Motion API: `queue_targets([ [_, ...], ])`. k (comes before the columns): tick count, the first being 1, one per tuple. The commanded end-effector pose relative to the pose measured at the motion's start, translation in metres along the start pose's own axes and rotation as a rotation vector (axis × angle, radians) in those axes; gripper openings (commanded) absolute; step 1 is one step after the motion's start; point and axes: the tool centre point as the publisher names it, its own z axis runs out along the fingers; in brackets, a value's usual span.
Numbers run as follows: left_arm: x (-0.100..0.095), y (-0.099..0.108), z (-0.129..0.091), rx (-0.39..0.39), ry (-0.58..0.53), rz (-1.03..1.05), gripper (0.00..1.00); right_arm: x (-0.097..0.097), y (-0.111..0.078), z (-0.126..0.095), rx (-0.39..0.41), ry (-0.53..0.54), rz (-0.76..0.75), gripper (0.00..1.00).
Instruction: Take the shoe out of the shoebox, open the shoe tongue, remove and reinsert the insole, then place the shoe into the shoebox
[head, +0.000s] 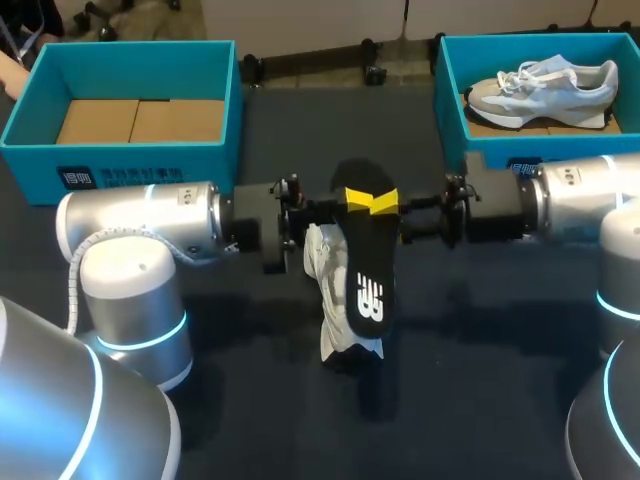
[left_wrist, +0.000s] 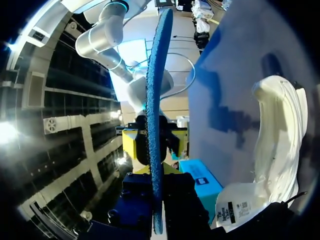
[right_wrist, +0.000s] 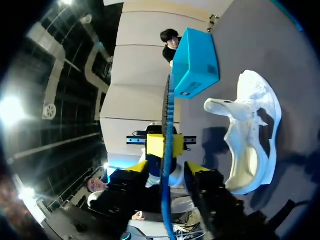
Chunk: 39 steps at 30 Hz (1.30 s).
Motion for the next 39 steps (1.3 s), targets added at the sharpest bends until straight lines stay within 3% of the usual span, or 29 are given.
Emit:
queue_targets([
  [1, 0.000, -0.005, -0.005, 0.005, 0.002, -0.026, 0.00, 0.002, -0.017, -0.024, -0.036, -0.039, -0.014, 1.00],
  [9, -0.004, -0.020, -0.011, 0.063, -0.009, -0.189, 0.00, 0.001, -0.015, -0.049, -0.086, -0.118, -0.197, 1.00],
  [13, -0.003, -0.028, -0.013, 0.101, -0.004, -0.223, 0.00, 0.001, -0.013, -0.054, -0.074, -0.175, -0.300, 1.00],
  [23, -0.002, -0.039, -0.016, 0.103, -0.009, -0.305, 0.00, 0.008, -0.012, -0.058, -0.027, -0.302, -0.606, 1.00],
  [39, -0.002, -0.045, -0.017, 0.112, -0.010, -0.328, 0.00, 0.008, -0.012, -0.060, -0.038, -0.328, -0.610, 1.00],
])
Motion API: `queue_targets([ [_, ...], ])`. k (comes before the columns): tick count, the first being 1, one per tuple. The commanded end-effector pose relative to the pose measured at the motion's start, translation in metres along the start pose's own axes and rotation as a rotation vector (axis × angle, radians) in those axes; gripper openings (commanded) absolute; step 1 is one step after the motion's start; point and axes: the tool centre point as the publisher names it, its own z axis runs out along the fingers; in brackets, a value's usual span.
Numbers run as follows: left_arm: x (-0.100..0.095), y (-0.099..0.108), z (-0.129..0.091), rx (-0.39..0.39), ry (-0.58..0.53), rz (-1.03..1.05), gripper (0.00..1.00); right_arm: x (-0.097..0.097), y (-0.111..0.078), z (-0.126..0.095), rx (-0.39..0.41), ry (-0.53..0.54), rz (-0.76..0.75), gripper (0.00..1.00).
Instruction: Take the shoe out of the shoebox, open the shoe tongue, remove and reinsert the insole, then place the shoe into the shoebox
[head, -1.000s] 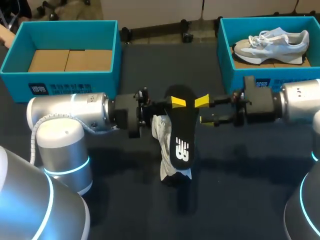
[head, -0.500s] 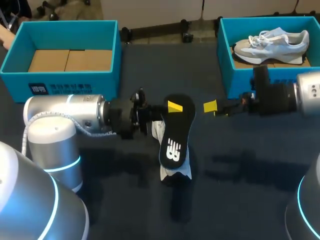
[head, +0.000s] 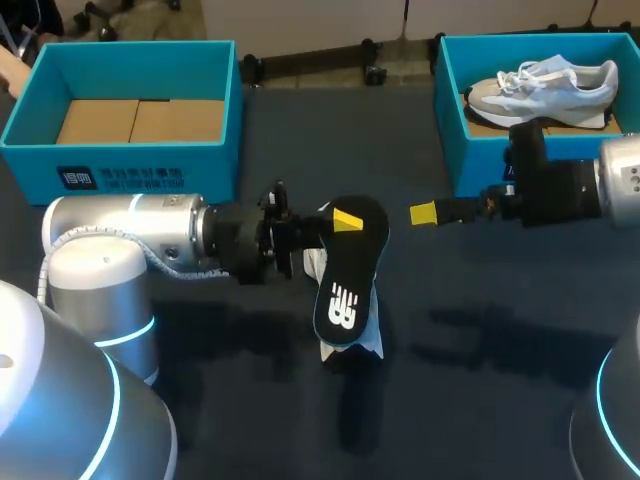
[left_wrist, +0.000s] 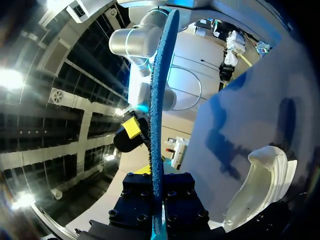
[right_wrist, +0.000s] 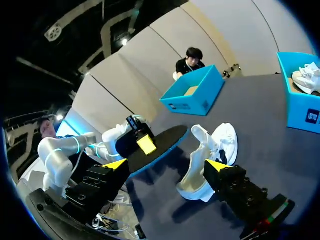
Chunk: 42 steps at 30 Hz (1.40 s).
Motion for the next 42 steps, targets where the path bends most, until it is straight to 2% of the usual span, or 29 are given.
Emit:
queue_targets([
  [1, 0.001, -0.002, 0.000, -0.003, -0.003, 0.002, 0.00, 0.002, -0.001, 0.000, 0.001, -0.005, 0.001, 1.00],
  [7, -0.003, -0.005, 0.001, 0.011, -0.022, -0.009, 0.00, 0.002, -0.001, 0.000, 0.001, -0.005, 0.001, 1.00],
  [12, -0.004, -0.017, 0.009, 0.056, -0.011, -0.046, 0.00, -0.001, -0.006, -0.006, -0.062, -0.038, -0.214, 1.00],
  [16, 0.001, -0.022, 0.010, 0.054, 0.000, -0.068, 0.00, -0.002, -0.011, -0.014, -0.036, -0.105, -0.383, 1.00],
  [20, 0.009, -0.024, 0.010, 0.070, 0.018, -0.100, 0.00, -0.005, -0.013, -0.019, -0.020, -0.118, -0.509, 1.00],
  [24, 0.018, -0.026, 0.009, 0.073, 0.019, -0.148, 0.00, -0.006, -0.015, -0.015, 0.062, -0.116, -0.607, 1.00],
  [25, 0.019, -0.026, 0.008, 0.073, 0.020, -0.148, 0.00, -0.006, -0.015, -0.013, 0.076, -0.111, -0.621, 1.00],
  [27, 0.021, -0.027, 0.007, 0.077, 0.018, -0.162, 0.00, -0.006, -0.015, -0.012, 0.116, -0.166, -0.630, 1.00],
  [33, 0.019, -0.031, 0.001, 0.107, -0.012, -0.215, 0.00, -0.006, -0.015, -0.012, 0.116, -0.166, -0.630, 1.00],
  [42, 0.026, -0.031, -0.009, 0.103, -0.013, -0.243, 0.00, -0.006, -0.015, -0.012, 0.116, -0.166, -0.630, 1.00],
])
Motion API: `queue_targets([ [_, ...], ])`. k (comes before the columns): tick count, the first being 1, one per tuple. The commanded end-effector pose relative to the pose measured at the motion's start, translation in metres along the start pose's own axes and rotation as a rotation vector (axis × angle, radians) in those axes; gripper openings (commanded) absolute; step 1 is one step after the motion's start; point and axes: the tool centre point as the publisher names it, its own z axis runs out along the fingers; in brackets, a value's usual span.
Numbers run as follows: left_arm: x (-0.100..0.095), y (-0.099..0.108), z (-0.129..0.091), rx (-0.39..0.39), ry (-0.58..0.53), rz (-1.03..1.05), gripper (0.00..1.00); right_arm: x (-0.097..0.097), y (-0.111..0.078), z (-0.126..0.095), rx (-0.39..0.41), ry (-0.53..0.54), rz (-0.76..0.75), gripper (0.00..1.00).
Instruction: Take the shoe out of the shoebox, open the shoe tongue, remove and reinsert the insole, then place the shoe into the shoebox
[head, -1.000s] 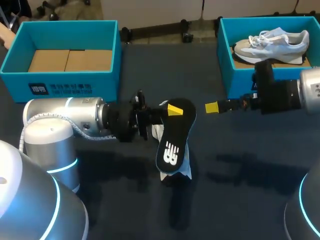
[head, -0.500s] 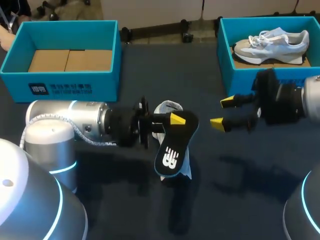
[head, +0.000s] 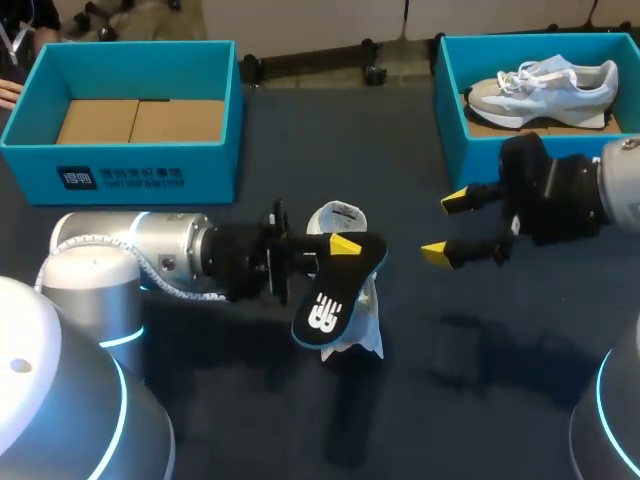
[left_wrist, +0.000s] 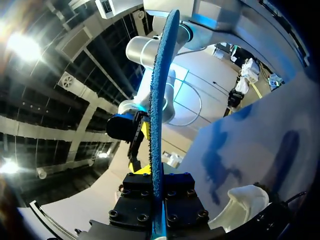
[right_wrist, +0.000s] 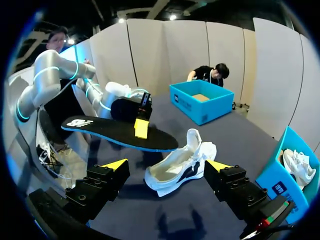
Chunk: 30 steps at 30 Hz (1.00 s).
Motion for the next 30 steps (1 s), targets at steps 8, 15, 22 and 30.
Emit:
queue_targets([
  [8, 0.010, -0.003, -0.010, 0.001, -0.011, -0.033, 0.00, -0.004, -0.012, 0.012, 0.128, -0.113, -0.247, 1.00],
  [15, 0.017, -0.001, -0.013, -0.013, -0.007, -0.045, 0.00, -0.006, -0.023, 0.019, 0.194, -0.136, -0.380, 1.00],
  [22, 0.028, 0.002, -0.011, -0.018, -0.001, -0.061, 0.00, -0.003, -0.039, 0.036, 0.251, -0.088, -0.399, 1.00],
  [30, 0.038, 0.003, -0.015, -0.035, 0.010, -0.084, 0.00, -0.002, -0.049, 0.050, 0.323, -0.061, -0.414, 1.00],
])
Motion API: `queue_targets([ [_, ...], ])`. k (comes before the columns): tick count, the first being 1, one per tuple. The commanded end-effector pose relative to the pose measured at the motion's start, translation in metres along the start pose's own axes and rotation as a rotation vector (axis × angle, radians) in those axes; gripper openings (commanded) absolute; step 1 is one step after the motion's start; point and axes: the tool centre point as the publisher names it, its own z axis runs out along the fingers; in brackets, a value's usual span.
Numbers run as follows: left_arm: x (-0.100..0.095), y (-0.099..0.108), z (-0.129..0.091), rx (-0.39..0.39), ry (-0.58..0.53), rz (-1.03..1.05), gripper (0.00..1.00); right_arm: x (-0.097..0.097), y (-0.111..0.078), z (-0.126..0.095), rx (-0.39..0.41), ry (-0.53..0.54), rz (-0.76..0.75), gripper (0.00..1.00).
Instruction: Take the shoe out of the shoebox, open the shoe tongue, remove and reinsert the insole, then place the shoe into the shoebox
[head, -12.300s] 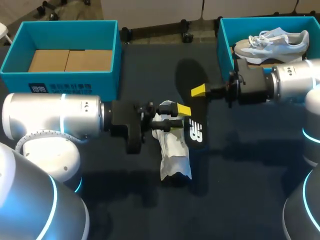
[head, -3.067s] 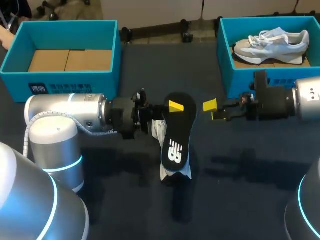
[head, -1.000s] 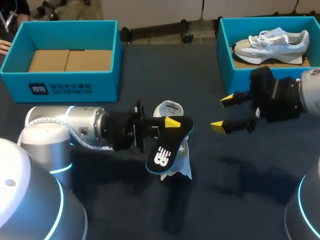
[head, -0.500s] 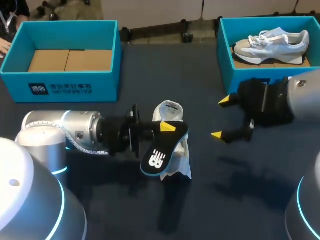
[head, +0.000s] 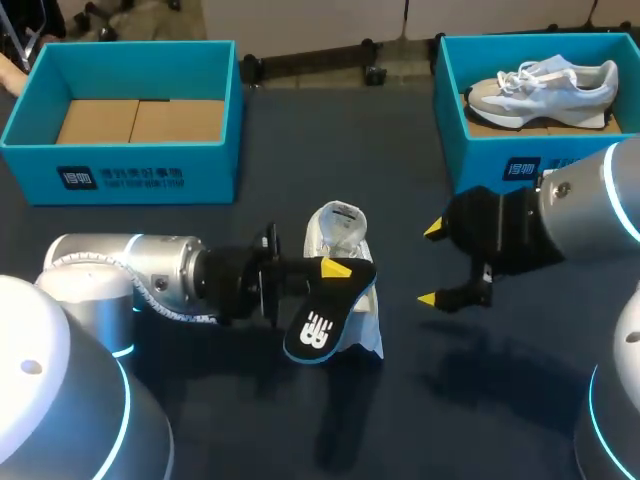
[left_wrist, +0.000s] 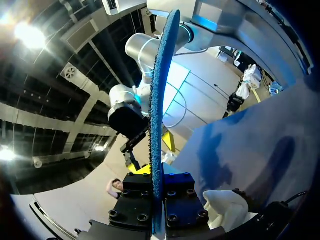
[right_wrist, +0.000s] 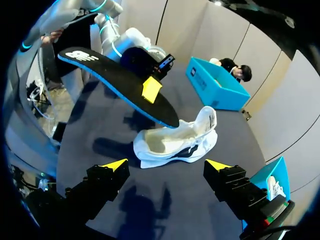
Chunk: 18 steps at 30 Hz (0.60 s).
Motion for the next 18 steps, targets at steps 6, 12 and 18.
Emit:
queue_targets([
  [6, 0.006, -0.001, -0.007, -0.016, -0.003, -0.008, 0.00, -0.004, 0.010, 0.017, 0.069, 0.017, -0.003, 1.00],
  [12, 0.010, 0.000, -0.011, -0.030, 0.002, -0.008, 0.00, -0.004, 0.010, 0.017, 0.069, 0.017, -0.003, 1.00],
  [18, 0.017, 0.000, -0.014, -0.035, 0.004, -0.002, 0.00, -0.004, 0.010, 0.017, 0.069, 0.017, -0.003, 1.00],
])
